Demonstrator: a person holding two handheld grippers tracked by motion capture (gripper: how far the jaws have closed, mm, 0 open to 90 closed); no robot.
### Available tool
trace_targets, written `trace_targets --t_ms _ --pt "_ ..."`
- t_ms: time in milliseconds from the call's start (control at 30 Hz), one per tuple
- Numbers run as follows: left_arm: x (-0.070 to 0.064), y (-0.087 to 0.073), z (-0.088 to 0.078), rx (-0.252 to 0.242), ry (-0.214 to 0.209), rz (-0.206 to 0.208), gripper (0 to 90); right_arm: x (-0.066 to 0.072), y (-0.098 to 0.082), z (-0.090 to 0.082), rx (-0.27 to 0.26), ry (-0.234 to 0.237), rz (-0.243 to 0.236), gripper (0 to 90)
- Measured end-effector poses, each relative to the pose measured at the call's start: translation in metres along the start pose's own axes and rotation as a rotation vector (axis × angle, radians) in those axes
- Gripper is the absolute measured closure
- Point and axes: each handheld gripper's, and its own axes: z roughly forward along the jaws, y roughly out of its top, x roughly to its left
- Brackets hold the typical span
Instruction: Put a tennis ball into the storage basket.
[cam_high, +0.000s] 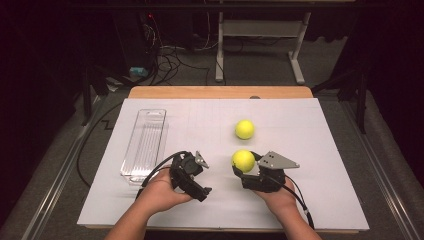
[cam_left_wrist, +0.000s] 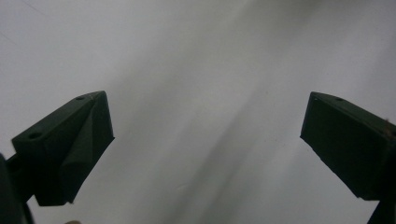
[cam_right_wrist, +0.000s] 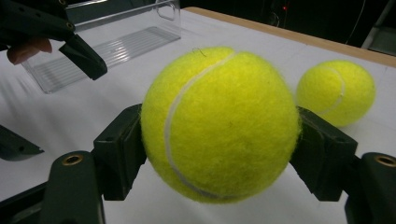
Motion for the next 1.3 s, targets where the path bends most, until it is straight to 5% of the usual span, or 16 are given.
trace_targets --t_ms 267,867,1100,1300 --pt "0.001 -0.001 -0.001 -0.009 0.002 -0.009 3.1 0.007 0.003 0.007 -0.018 0.017 -0.016 26.6" --pt "-0.001 0.002 -0.008 -0.033 0.007 -0.009 3.2 0.019 -0.022 0.013 0.02 0.086 0.024 26.6" --pt "-0.001 0.004 -0.013 -0.043 0.003 -0.011 3.1 0.025 -0.026 0.014 0.034 0.094 0.002 26.6" --pt "0.0 0.015 -0.029 -0.007 0.049 0.002 3.2 0.025 -0.026 0.014 0.026 0.09 -0.004 26.6"
